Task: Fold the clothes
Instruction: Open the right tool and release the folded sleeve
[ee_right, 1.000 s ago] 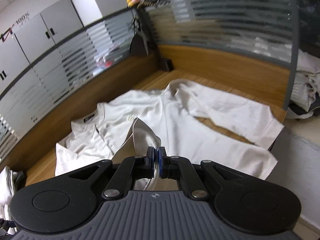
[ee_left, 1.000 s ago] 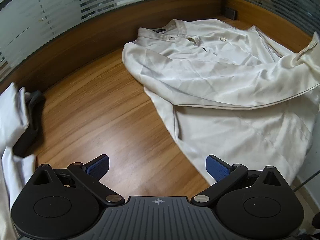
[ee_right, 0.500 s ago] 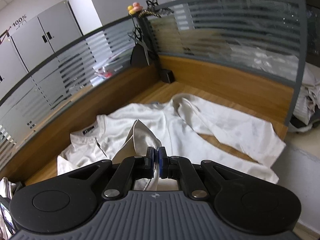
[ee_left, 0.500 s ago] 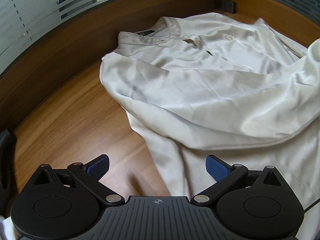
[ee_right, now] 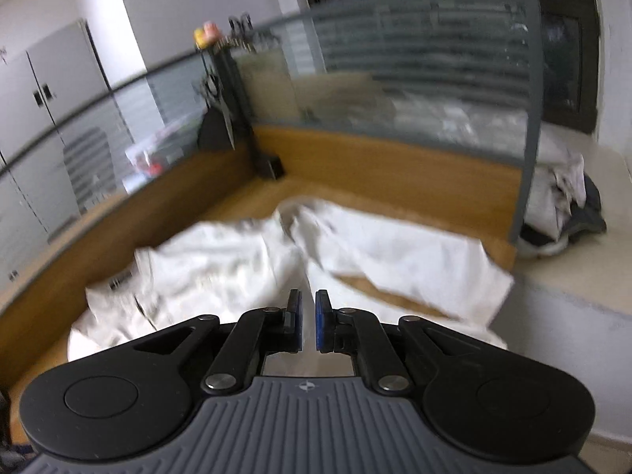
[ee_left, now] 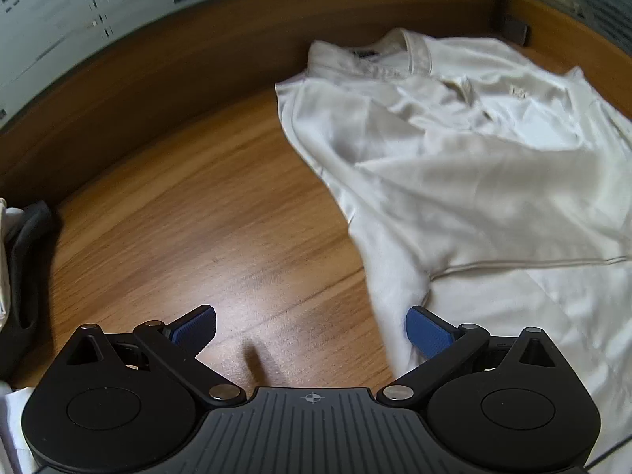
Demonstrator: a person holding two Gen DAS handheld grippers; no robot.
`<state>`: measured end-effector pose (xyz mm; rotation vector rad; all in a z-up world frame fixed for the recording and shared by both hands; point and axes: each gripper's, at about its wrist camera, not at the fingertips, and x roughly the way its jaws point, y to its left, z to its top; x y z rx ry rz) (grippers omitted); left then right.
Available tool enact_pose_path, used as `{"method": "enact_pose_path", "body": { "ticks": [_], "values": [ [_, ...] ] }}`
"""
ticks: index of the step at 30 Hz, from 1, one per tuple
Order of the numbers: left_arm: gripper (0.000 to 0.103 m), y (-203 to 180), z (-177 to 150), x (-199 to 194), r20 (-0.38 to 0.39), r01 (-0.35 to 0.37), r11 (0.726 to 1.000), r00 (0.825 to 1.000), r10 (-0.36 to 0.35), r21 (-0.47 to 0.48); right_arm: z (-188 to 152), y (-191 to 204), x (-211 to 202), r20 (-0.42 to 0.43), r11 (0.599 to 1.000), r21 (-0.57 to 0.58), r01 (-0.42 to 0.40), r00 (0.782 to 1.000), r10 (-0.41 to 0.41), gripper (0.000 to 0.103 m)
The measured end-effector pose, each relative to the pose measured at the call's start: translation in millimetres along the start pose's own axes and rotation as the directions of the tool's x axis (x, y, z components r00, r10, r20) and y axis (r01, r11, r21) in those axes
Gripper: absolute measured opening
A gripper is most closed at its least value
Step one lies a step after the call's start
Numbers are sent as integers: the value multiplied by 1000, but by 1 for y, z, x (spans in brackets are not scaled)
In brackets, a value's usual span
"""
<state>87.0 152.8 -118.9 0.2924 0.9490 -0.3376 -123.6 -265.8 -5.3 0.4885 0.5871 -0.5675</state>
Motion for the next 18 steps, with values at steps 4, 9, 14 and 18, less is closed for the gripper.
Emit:
{"method": "enact_pose_path", "body": {
  "ticks": [4, 9, 14, 18],
  "values": [
    [102, -18, 3, -8, 46, 42, 996, 998, -46, 83, -14, -7, 5, -39, 1000, 12, 2, 999, -1, 7],
    [86, -56, 9, -3, 93, 47, 962, 993, -75, 268, -24, -4, 13, -78, 1000, 6, -23, 997, 24, 7],
    [75, -78, 9, 9, 90, 31, 926, 993, -70, 376, -38, 1, 28, -166, 998, -45, -51, 985, 43, 33],
    [70, -87, 5, 13, 116, -5, 895, 992, -52, 446, -59, 0, 47, -257, 990, -140, -36, 966, -2, 50]
  ]
}}
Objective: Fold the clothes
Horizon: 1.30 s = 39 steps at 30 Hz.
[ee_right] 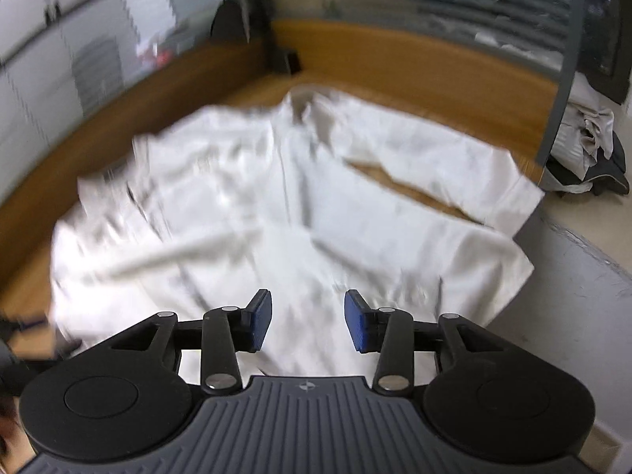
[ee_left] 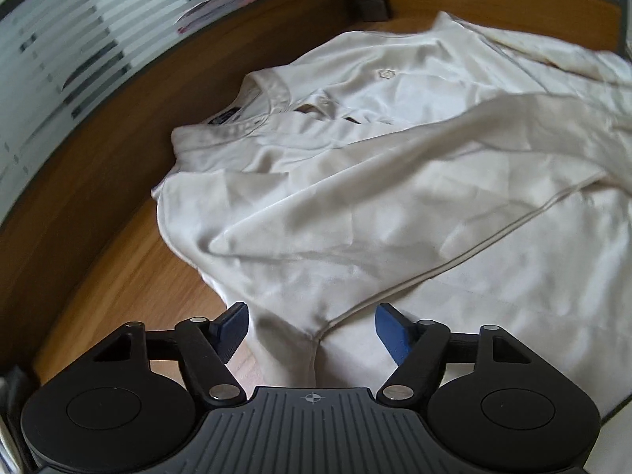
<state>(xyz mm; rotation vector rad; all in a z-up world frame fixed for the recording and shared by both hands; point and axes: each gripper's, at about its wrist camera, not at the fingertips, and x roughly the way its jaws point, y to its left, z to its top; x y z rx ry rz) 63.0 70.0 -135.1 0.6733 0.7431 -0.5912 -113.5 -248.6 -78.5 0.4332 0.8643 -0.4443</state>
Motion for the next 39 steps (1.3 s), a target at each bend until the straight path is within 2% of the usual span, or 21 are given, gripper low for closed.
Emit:
{"method": "enact_pose_path", "body": {
  "ticks": [2, 7, 12, 16, 17, 18, 20, 21, 22, 23, 24, 26, 29, 33, 38, 39],
  "values": [
    [68, -2, 0, 2, 0, -2, 1000, 1000, 2, 22, -8, 1, 12, -49, 998, -60, 7, 999, -10, 56],
    [59, 3, -1, 5, -10, 9, 1000, 1000, -9, -5, -21, 17, 35, -129, 979, -200, -38, 992, 12, 57],
    [57, 5, -1, 5, -15, 16, 1000, 1000, -17, -23, -29, 57, 51, -144, 905, -414, -96, 989, 39, 57],
    [57, 2, -4, 2, -14, 5, 1000, 1000, -5, 4, -33, 83, 62, -137, 844, -525, -107, 990, 41, 55],
    [58, 1, -5, 2, -13, 1, 1000, 1000, -1, 13, -32, 86, 65, -139, 838, -535, -109, 990, 40, 54],
    [58, 0, -5, 1, -9, -3, 1000, 1000, 3, 18, -29, 89, 66, -142, 833, -542, -111, 989, 40, 47],
    [58, 0, -6, 3, 0, -17, 1000, 1000, 17, 18, -26, 90, 69, -146, 829, -547, -116, 988, 41, 30],
    [58, 1, -5, 4, 0, -28, 1000, 1000, 28, 12, -25, 90, 69, -146, 829, -548, -116, 988, 42, 18],
    [56, 2, -5, 5, 1, -32, 999, 999, 32, -1, -23, 90, 69, -139, 830, -547, -112, 989, 42, 12],
    [46, 5, -4, 5, 7, -32, 999, 999, 32, -21, -21, 89, 68, -127, 832, -545, -107, 991, 44, 11],
    [32, 8, -4, 4, 14, -31, 999, 999, 32, -42, -19, 88, 64, -106, 836, -540, -100, 993, 50, 5],
    [24, 14, -4, 0, 36, -29, 996, 999, 32, -88, -14, 88, 53, -63, 845, -527, -95, 995, 72, 4],
    [23, 21, -4, -8, 65, -38, 989, 997, 48, -141, -7, 94, 34, -36, 847, -521, -108, 994, 105, 2],
    [23, 39, -11, -16, 57, -47, 969, 996, 63, -242, -1, 112, 8, -66, 832, -531, -162, 987, 150, 2],
    [26, 64, -28, -21, 5, -41, 937, 999, 45, -347, -10, 143, -5, -148, 785, -578, -222, 975, 167, 2],
    [29, 68, -32, -21, -10, -37, 935, 999, 36, -354, -15, 149, -4, -164, 772, -593, -228, 973, 161, 3]
  ]
}}
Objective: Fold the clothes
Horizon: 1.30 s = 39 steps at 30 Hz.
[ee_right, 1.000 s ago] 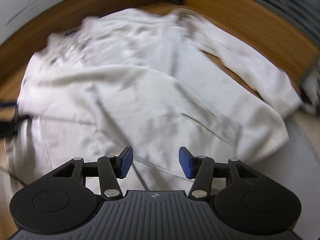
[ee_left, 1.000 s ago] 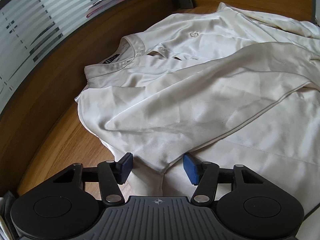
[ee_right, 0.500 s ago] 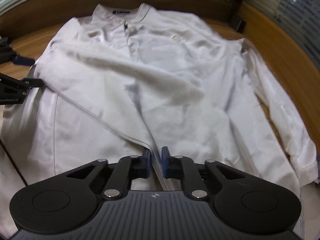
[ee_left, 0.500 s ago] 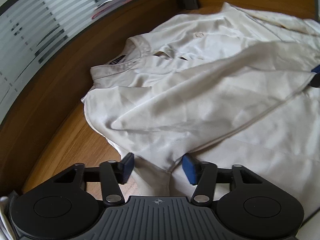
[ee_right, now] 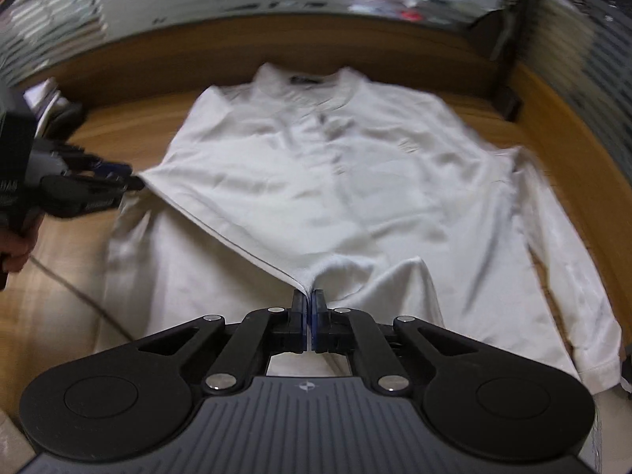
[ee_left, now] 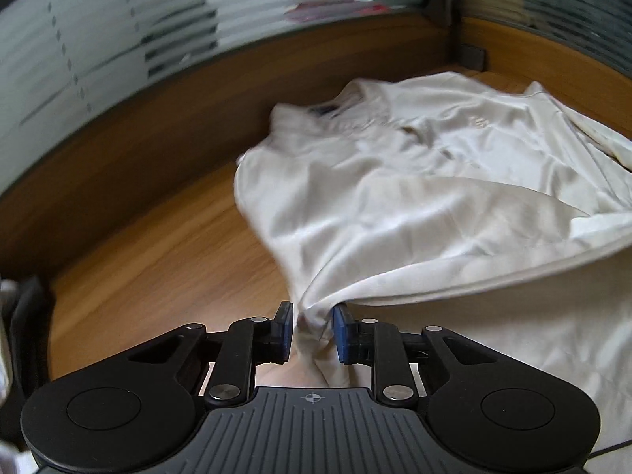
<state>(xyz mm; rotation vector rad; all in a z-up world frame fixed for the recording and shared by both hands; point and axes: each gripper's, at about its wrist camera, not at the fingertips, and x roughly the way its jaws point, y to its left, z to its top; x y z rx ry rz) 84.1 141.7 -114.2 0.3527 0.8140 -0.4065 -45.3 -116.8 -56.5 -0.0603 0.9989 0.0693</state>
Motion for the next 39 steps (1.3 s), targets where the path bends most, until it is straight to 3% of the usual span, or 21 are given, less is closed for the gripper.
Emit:
{"method": "enact_pose_path", "body": {
  "ticks": [2, 4, 8, 10, 12, 14, 17, 23, 27, 31, 35, 37, 39],
  "values": [
    [40, 9, -5, 1, -36, 7, 1000, 999, -7, -8, -4, 14, 13, -51, 998, -65, 10, 999, -13, 6],
    [41, 18, -8, -1, -48, 13, 1000, 999, -14, -21, -10, 26, 25, -100, 990, -130, 44, 993, -57, 30],
    [56, 39, -6, -8, -37, 13, 997, 999, -16, -76, -15, 33, 24, -114, 985, -165, 48, 991, -67, 45],
    [59, 50, 4, -4, -28, 7, 994, 1000, -10, -105, -15, 29, 19, -108, 991, -126, 39, 993, -53, 59],
    [68, 60, 15, 1, -22, 2, 991, 1000, -5, -134, -16, 21, 12, -101, 998, -60, 32, 994, -38, 64],
    [77, 68, 28, 12, -13, -8, 988, 1000, 6, -157, -17, 11, 7, -97, 999, 33, 26, 995, -23, 66],
    [82, 73, 49, 30, 14, -30, 987, 999, 33, -159, -24, -7, -2, -66, 978, 205, 34, 998, -21, 67],
    [82, 79, 86, 67, 24, 1, 976, 1000, 4, -218, -44, -42, -17, -16, 859, 511, 34, 999, -30, 67],
    [82, 87, 105, 88, 34, 33, 950, 999, -24, -311, -56, -55, -24, -18, 785, 617, 53, 998, -53, 67],
    [80, 93, 120, 105, 34, 29, 920, 999, -17, -390, -63, -57, -27, -44, 756, 647, 96, 995, -89, 67],
    [71, 93, 126, 121, 20, 7, 911, 1000, 2, -413, -67, -56, -30, -67, 738, 662, 130, 991, -114, 67],
    [65, 92, 127, 128, -9, -25, 917, 1000, 23, -398, -68, -55, -30, -75, 732, 667, 141, 990, -122, 67],
    [48, 92, 127, 134, -29, -42, 923, 999, 34, -382, -69, -54, -31, -81, 725, 673, 148, 989, -127, 67]
  ]
}}
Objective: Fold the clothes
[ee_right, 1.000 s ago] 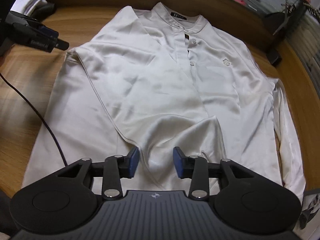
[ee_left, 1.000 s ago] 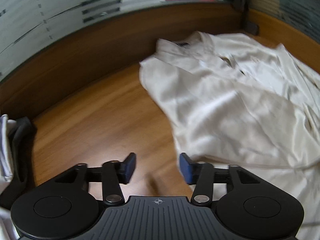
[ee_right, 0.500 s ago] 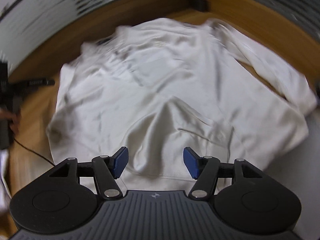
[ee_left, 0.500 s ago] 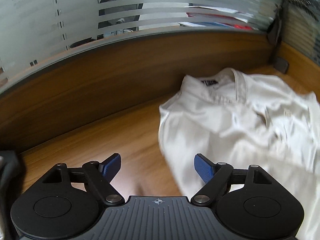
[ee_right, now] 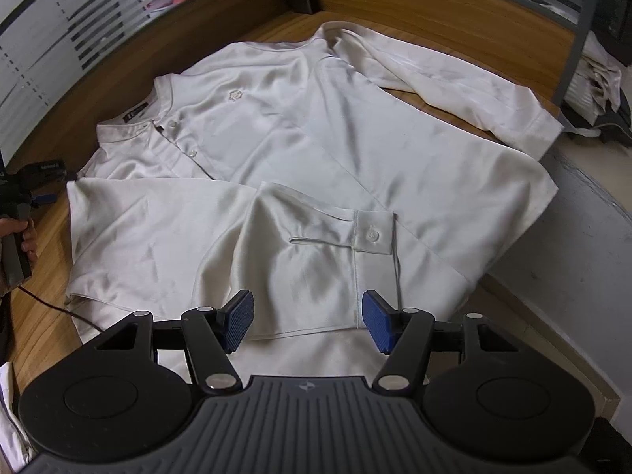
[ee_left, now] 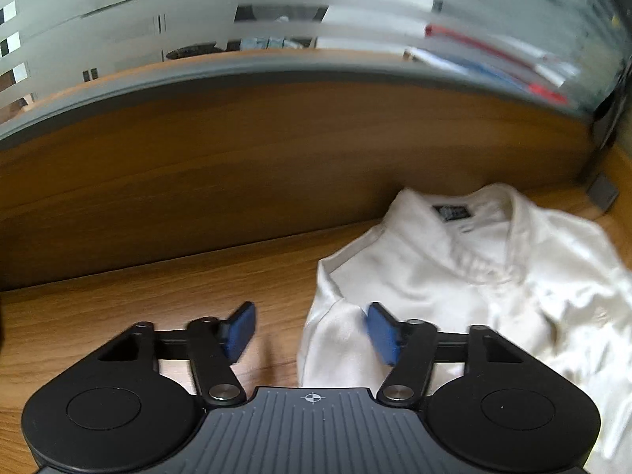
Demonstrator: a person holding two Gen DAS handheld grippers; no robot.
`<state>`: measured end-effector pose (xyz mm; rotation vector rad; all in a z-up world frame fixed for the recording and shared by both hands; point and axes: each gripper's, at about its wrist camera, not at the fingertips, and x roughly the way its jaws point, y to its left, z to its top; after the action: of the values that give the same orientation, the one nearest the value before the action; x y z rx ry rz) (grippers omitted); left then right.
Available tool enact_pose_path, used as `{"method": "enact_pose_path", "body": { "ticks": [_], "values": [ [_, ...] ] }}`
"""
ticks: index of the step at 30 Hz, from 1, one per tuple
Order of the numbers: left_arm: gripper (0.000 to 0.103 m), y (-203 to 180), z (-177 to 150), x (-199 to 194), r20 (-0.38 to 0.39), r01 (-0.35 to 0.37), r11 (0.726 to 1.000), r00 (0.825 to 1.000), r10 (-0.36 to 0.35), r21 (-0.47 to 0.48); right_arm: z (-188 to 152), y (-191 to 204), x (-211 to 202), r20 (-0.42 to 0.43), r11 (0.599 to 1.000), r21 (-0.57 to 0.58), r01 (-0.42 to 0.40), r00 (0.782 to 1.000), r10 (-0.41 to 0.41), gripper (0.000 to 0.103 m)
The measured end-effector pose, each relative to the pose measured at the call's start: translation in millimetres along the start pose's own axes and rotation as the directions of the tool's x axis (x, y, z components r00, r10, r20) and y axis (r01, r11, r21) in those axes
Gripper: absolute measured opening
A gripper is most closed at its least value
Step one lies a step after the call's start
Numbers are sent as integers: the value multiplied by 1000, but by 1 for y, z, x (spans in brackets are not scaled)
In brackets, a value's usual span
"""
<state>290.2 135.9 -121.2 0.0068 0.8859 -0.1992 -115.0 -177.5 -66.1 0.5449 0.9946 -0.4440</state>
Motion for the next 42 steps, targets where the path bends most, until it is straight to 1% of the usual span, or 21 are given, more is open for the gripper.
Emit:
{"method": "enact_pose_path", "body": {
  "ticks": [1, 3, 5, 7, 10, 13, 15, 19, 21, 23, 26, 28, 29, 30, 32, 33, 34, 35, 39, 41, 42],
  "values": [
    [45, 1, 0, 2, -1, -2, 1000, 1000, 2, 4, 0, 0, 0, -2, 1000, 2, 3, 1000, -3, 67],
    [30, 5, 1, 6, -2, -8, 1000, 1000, 8, 12, -1, 2, 0, -3, 1000, -3, 12, 1000, -12, 67],
    [20, 9, 3, 12, 3, -34, 999, 999, 33, 35, -1, 3, 0, -3, 1000, -12, 22, 1000, -22, 67],
    [20, 16, 7, 17, -2, -58, 997, 998, 58, 42, -1, 3, 0, 1, 999, -22, 34, 999, -34, 67],
    [20, 29, 12, 24, -22, -60, 998, 998, 61, 23, 1, -1, 1, 17, 998, -31, 54, 998, -54, 67],
    [20, 42, 14, 20, -12, -69, 998, 998, 70, 6, 4, -7, 7, 27, 995, -48, 84, 996, -83, 67],
    [22, 50, 14, 15, -7, -70, 997, 997, 70, -12, 5, -13, 14, 28, 993, -58, 100, 995, -98, 67],
    [22, 62, 9, -12, -5, -18, 997, 1000, 17, -69, 11, -25, 38, 19, 992, -74, 103, 995, -102, 65],
    [28, 65, 2, -30, -3, 4, 997, 1000, -4, -72, 15, -30, 52, 9, 991, -90, 102, 995, -102, 60],
    [31, 65, -8, -49, -11, 10, 997, 1000, -11, -74, 20, -33, 66, 0, 990, -105, 99, 995, -100, 56],
    [31, 63, -27, -79, -43, 17, 997, 999, -20, -80, 28, -36, 82, -3, 990, -116, 84, 996, -85, 54],
    [35, 60, -42, -98, -70, 23, 996, 997, -29, -90, 33, -36, 92, -15, 988, -133, 79, 997, -82, 54],
    [41, 58, -51, -108, -86, 27, 995, 996, -35, -99, 35, -34, 95, -16, 985, -154, 75, 997, -78, 52],
    [46, 56, -59, -117, -100, 25, 994, 994, -36, -105, 35, -31, 98, -14, 980, -184, 72, 997, -76, 49],
    [48, 50, -76, -133, -123, 8, 994, 992, -22, -109, 36, -26, 102, -11, 967, -245, 66, 997, -71, 43],
    [49, 45, -85, -141, -133, 0, 994, 991, -14, -108, 36, -23, 102, -9, 958, -279, 63, 998, -68, 35],
    [50, 41, -93, -148, -141, -10, 993, 990, -6, -114, 37, -20, 102, -8, 951, -305, 56, 998, -61, 21],
    [52, 39, -101, -154, -148, -21, 992, 989, 3, -125, 37, -20, 100, -9, 947, -319, 42, 999, -48, 18],
    [54, 22, -127, -179, -172, -50, 987, 985, 23, -155, 43, -25, 77, 20, 943, -334, 7, 1000, 0, 13],
    [55, 11, -137, -189, -174, -67, 985, 984, 39, -157, 47, -29, 63, 39, 940, -340, 4, 999, 10, 13],
    [58, 6, -143, -194, -177, -73, 984, 983, 43, -164, 48, -34, 59, 40, 940, -341, 7, 999, 7, 13]
  ]
}}
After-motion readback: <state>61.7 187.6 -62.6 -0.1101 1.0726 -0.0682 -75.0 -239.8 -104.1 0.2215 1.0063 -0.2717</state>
